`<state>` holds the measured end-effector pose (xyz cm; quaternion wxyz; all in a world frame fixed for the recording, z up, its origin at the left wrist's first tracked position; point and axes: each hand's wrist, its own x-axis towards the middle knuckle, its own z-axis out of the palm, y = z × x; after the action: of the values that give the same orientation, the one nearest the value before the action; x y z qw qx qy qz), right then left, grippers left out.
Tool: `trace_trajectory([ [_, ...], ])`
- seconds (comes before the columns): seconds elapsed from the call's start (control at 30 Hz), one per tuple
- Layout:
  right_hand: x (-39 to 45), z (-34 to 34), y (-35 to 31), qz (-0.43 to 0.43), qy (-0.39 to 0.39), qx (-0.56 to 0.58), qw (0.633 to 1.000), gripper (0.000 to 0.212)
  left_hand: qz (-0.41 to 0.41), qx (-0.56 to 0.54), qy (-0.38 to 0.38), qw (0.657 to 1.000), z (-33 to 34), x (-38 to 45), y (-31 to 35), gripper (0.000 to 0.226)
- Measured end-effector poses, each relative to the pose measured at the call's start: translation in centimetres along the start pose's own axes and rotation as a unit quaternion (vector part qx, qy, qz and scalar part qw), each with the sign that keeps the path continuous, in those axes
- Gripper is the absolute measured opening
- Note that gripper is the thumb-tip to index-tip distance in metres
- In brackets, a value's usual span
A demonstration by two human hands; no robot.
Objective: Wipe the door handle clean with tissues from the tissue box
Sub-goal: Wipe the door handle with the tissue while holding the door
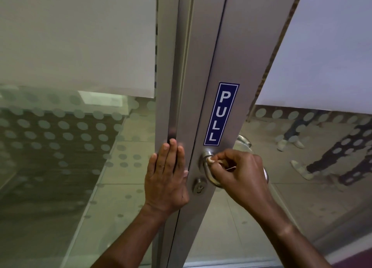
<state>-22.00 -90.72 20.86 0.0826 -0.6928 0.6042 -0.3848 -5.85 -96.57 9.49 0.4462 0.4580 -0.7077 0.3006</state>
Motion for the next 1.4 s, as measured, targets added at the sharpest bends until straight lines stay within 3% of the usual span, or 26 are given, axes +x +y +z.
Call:
trace_trajectory([
  [0.17,-0.8,1.2,-0.1,-0.160,0.022,-0.149,0.976,0.014,0.000,-0.001,-0.008,1.000,-0.2,0.1,0.1,0.081],
  [0.33,-0.6,2.1,-0.8,-0.248,-0.053,-0.303,0.918,0.022,-0.001,-0.001,-0.013,1.000,-0.4,0.0,0.1,0.082],
  [0.4,-0.4,1.9,-0.6,-0.246,-0.048,-0.303,0.920,0.024,0.001,0.001,-0.013,1.000,-0.5,0.0,0.0,0.082],
  [0.53,-0.8,1.6,-0.2,-0.164,0.039,-0.197,0.966,0.024,-0.001,0.004,-0.014,1.000,-0.5,0.1,0.1,0.084],
  [0.6,-0.9,2.0,-0.5,-0.136,0.072,-0.178,0.972,0.024,0.000,0.004,-0.012,1.000,-0.5,0.2,0.1,0.084],
  [0.77,-1.1,3.5,-0.9,-0.185,0.004,-0.278,0.943,0.020,0.002,0.000,-0.012,1.000,-0.5,0.1,0.0,0.086],
  [0.83,-0.9,3.4,-0.5,-0.167,-0.017,-0.273,0.947,0.018,0.001,0.001,-0.014,1.000,-0.5,0.1,0.1,0.087],
  [1.03,-1.3,3.7,-1.1,-0.150,0.103,-0.221,0.958,0.022,0.002,0.006,-0.018,1.000,-0.4,0.1,0.1,0.091],
  [1.17,-1.7,5.0,-0.8,-0.178,0.028,-0.336,0.925,0.020,-0.001,-0.006,-0.015,1.000,-0.4,0.1,0.0,0.084],
  [1.27,-2.2,4.3,-0.5,-0.220,-0.002,-0.360,0.907,0.014,0.001,0.003,-0.014,1.000,-0.3,0.0,0.1,0.084],
  [1.4,-4.1,1.9,-0.5,-0.195,0.075,-0.181,0.961,0.014,-0.002,-0.003,-0.008,1.000,-0.2,0.1,0.0,0.083],
])
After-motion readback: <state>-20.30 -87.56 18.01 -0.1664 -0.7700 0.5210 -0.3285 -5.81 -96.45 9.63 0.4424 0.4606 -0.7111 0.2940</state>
